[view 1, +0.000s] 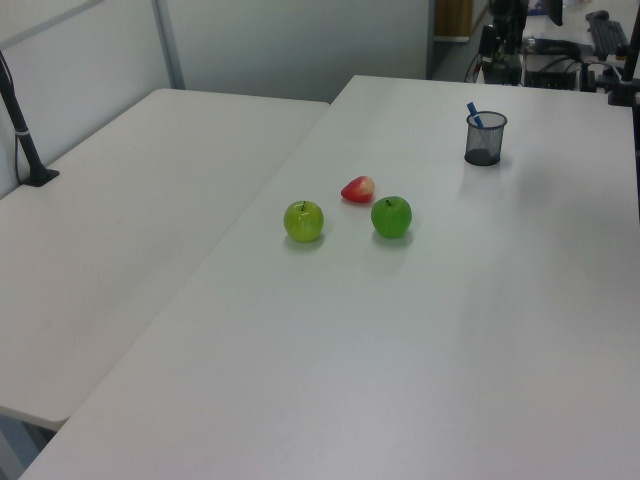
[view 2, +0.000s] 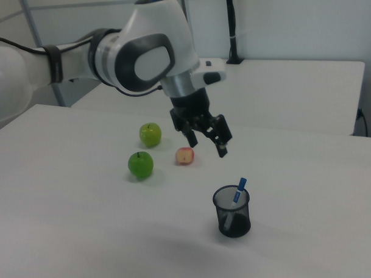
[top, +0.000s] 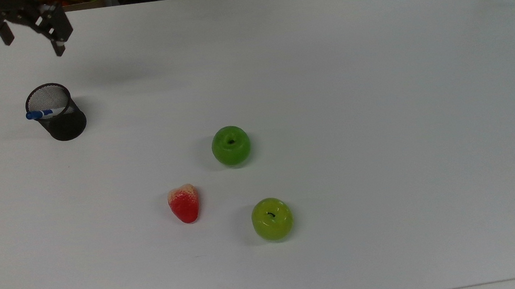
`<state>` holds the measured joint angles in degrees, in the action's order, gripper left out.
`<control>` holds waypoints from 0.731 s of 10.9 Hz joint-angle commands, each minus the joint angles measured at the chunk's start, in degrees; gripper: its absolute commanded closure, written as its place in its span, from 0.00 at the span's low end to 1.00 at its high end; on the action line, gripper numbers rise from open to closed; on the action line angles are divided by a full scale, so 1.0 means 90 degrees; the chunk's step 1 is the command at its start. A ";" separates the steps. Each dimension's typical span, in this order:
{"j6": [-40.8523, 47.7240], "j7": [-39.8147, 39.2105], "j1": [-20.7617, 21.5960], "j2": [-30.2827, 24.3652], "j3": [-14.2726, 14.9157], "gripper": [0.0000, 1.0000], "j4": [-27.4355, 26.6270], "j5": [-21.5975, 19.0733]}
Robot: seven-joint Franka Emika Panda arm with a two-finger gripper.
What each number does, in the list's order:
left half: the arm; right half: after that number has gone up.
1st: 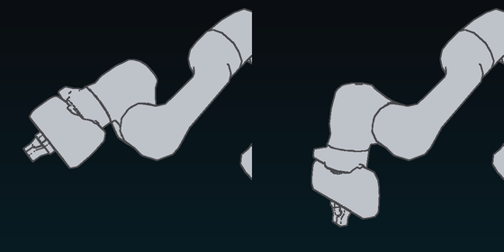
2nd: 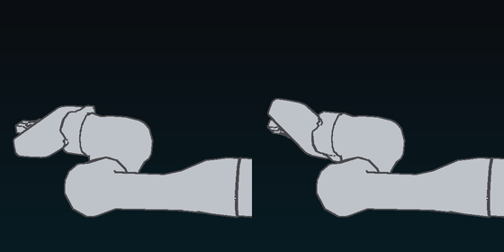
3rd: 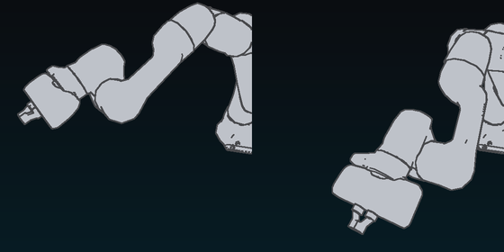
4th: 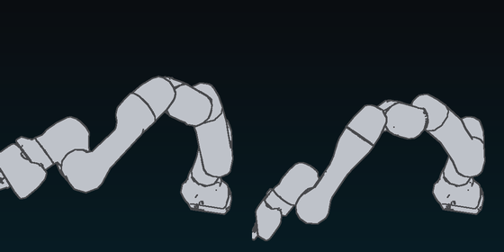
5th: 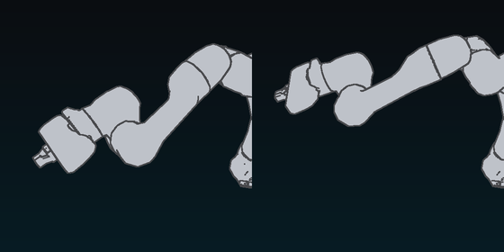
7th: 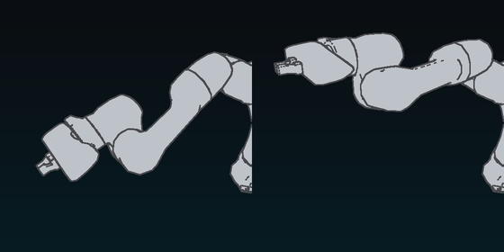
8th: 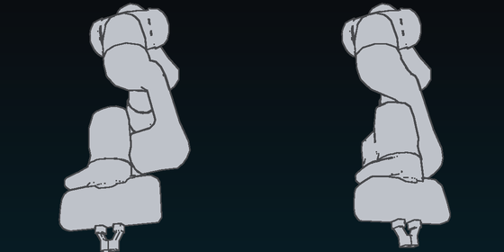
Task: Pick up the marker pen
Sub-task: 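Move the open gripper toward the black mesh pen cup, then lower the gripper into the cup and close on the white marker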
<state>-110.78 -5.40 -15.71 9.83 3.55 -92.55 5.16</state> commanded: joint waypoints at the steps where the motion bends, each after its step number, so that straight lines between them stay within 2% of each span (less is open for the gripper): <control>1: -0.0795 -0.0133 -0.0226 0.0352 0.0006 0.00 -0.0069 0.0023; 8: -0.2054 -0.0113 -0.0383 0.1221 -0.0004 0.00 -0.0098 0.0013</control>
<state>-125.27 -5.46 -18.89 19.21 3.55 -92.58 5.16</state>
